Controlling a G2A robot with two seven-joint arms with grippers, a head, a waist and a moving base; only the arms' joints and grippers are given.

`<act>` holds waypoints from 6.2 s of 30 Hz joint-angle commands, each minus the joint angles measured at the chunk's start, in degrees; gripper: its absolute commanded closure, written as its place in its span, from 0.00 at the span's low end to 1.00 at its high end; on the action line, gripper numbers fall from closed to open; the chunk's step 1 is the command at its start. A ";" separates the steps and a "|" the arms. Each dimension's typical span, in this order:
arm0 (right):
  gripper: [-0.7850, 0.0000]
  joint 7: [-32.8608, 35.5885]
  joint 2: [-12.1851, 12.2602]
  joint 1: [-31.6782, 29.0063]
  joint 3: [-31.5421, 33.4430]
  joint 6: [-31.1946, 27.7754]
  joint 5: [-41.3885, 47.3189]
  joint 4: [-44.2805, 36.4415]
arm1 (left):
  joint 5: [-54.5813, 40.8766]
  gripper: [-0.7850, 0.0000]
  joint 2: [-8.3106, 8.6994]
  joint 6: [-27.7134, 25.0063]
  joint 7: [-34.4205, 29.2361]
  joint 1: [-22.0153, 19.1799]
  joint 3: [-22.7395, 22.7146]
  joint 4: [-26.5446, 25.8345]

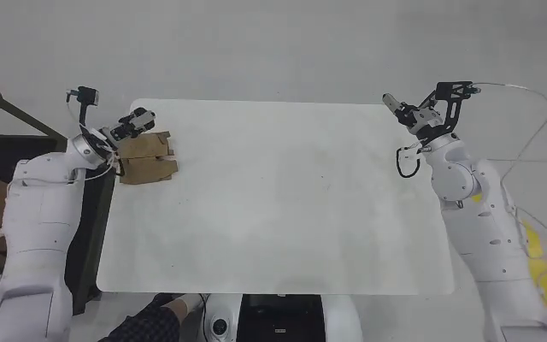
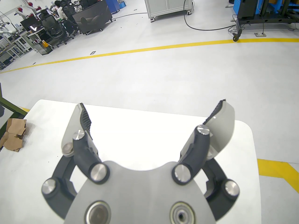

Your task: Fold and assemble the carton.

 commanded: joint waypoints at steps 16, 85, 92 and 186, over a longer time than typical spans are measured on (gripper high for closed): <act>0.00 0.00 0.00 0.00 0.00 0.00 0.00 0.00 | -5.57 0.00 5.07 1.20 -1.54 -4.84 -7.26 22.48; 0.00 0.00 0.00 0.00 0.00 0.00 0.00 0.00 | 24.29 1.00 0.11 15.12 21.98 -17.94 7.88 42.72; 0.00 0.00 0.00 0.00 0.00 0.00 0.00 0.00 | 21.13 1.00 0.68 14.44 20.88 -18.11 6.28 42.99; 0.00 0.00 0.00 0.00 0.00 0.00 0.00 0.00 | -16.88 1.00 -8.18 15.79 -16.49 -12.24 29.60 -15.33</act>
